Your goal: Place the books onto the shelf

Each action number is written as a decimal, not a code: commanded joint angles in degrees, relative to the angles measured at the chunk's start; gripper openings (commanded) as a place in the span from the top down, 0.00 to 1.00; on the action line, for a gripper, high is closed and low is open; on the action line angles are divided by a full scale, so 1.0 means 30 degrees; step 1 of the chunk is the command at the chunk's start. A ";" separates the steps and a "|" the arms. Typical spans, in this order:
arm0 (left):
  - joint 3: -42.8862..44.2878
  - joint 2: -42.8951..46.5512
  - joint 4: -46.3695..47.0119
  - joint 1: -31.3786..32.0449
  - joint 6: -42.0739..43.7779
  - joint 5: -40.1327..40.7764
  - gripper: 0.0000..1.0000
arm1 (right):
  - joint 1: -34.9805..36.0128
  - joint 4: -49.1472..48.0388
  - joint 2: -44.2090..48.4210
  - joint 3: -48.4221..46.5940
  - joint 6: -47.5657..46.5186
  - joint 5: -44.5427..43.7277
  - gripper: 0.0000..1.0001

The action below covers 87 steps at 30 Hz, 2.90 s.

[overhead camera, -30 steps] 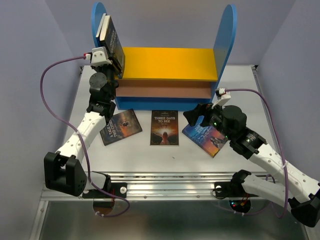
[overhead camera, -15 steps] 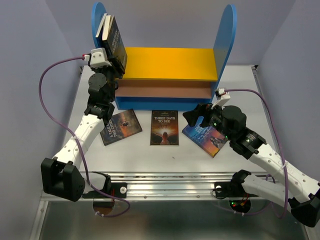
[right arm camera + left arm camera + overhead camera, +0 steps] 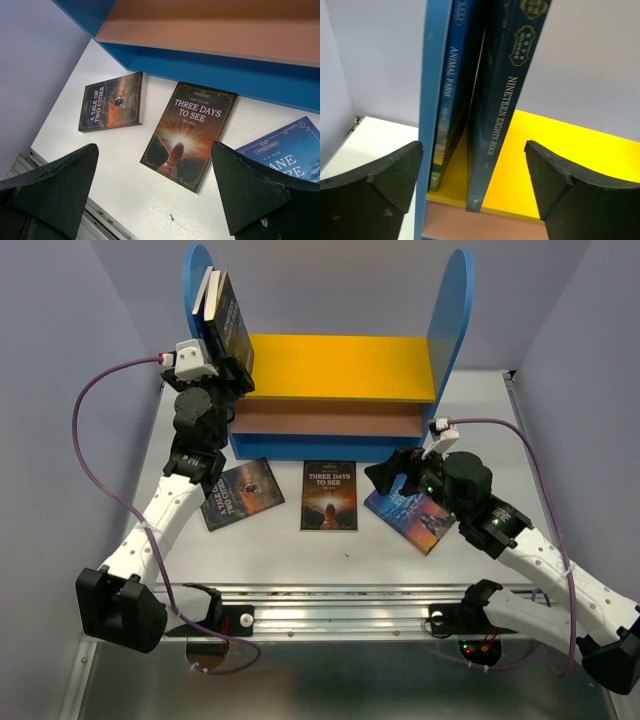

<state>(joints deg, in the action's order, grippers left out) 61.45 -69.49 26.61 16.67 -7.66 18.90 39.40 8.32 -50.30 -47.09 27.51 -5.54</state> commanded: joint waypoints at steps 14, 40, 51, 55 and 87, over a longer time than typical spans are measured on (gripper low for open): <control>0.1808 0.4591 -0.6492 0.0391 -0.3625 -0.3805 0.01 | -0.0066 -0.0487 0.0596 0.0023 -0.0029 0.0529 0.00; 1.0334 -0.5749 -1.0774 0.4232 -0.0698 0.1817 0.01 | -0.0066 0.0656 0.1503 -0.0036 0.0323 -0.0906 0.00; 1.1099 -0.7304 -1.0570 0.1977 -0.0085 -0.0055 0.01 | -0.0066 0.0802 0.1447 -0.0211 0.0206 -0.1433 0.00; 1.0834 -0.7245 -0.9779 0.1536 0.0442 -0.0641 0.01 | -0.0066 0.0860 0.1212 -0.0299 0.0177 -0.1552 0.00; 1.0600 -0.5606 -0.8167 0.0480 -0.0054 -0.6211 0.01 | -0.0066 0.1300 0.1006 -0.0709 0.0499 -0.1346 0.00</control>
<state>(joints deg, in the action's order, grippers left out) 92.33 -92.68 -2.33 18.72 -6.52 3.92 39.40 12.95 -47.92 -46.87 28.97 -8.82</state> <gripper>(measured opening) 0.989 0.998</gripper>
